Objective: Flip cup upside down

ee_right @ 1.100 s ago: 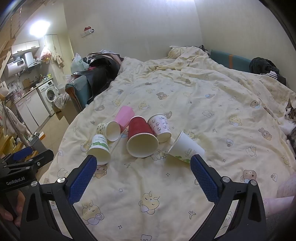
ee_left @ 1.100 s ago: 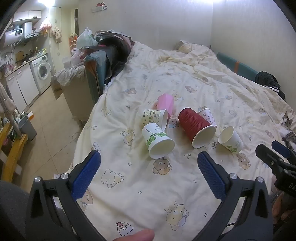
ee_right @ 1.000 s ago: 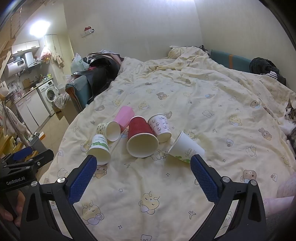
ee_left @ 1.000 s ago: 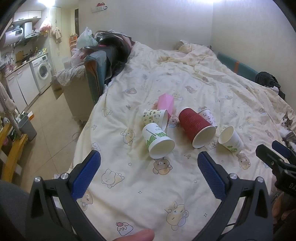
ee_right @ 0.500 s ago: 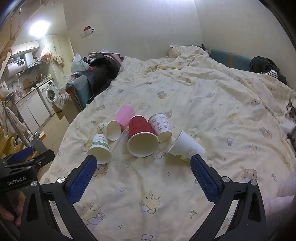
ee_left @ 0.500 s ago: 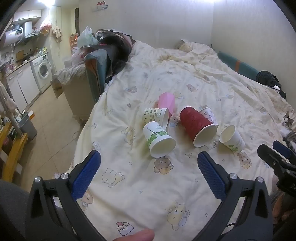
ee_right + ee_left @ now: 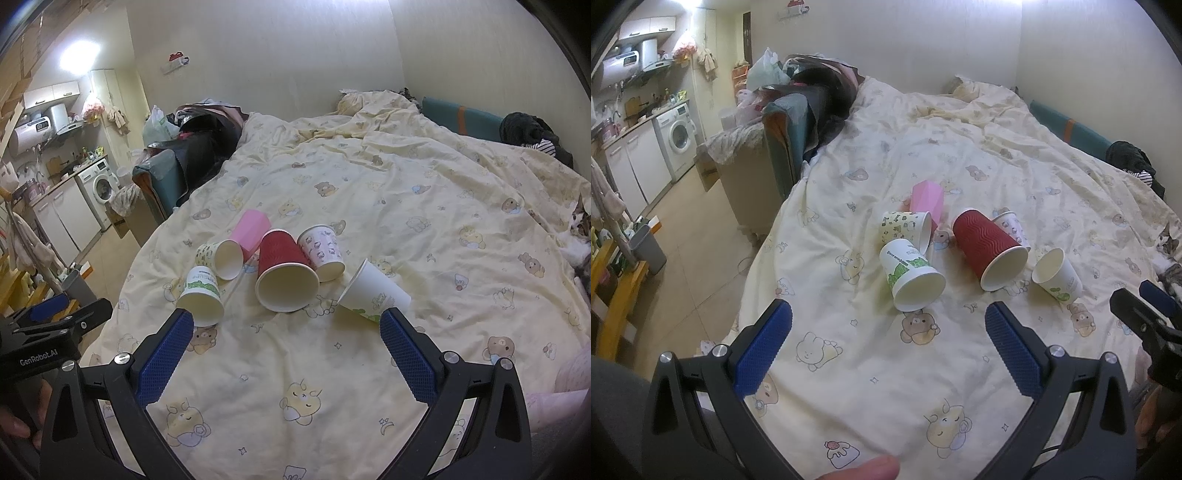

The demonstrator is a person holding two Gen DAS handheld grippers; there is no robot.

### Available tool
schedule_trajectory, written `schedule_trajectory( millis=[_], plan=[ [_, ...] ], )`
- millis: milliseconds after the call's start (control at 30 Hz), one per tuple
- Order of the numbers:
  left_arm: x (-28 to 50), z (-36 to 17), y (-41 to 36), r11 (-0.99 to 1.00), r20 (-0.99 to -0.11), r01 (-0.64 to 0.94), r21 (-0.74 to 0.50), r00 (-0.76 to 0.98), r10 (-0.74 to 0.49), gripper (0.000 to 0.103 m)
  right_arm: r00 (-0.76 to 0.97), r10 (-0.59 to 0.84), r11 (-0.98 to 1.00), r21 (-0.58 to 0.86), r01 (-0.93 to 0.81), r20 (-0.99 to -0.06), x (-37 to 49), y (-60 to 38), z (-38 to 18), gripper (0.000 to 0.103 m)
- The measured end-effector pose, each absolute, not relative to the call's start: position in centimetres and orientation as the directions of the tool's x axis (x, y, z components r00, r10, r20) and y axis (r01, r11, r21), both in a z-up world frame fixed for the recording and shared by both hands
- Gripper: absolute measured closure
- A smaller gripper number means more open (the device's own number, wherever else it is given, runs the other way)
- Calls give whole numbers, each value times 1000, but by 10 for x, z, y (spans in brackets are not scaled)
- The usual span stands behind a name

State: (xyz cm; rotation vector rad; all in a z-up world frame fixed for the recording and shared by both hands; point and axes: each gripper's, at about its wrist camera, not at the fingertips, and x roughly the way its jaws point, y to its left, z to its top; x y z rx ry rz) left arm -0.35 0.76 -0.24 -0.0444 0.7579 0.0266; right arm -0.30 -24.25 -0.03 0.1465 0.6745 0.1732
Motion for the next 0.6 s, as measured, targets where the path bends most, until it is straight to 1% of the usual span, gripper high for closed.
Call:
schedule_trajectory(
  millis=[200,400,467,600],
  plan=[
    [0,-3,16,996,-707,-81,-44,707,26,0,754,218,974,189,-126,-619,-1,-239,-4,0],
    [4,-3,26,992,-726,-112,-55,686,37,0,719,222,973,202,-115,-658,7,-241,-7,0],
    [6,-1,29,991,-734,-117,-62,678,34,0,704,245,967,222,-127,-667,13,-240,-5,0],
    [19,4,29,991,-754,-131,-36,654,59,0,684,256,966,207,-155,-683,27,-234,0,0]
  ],
)
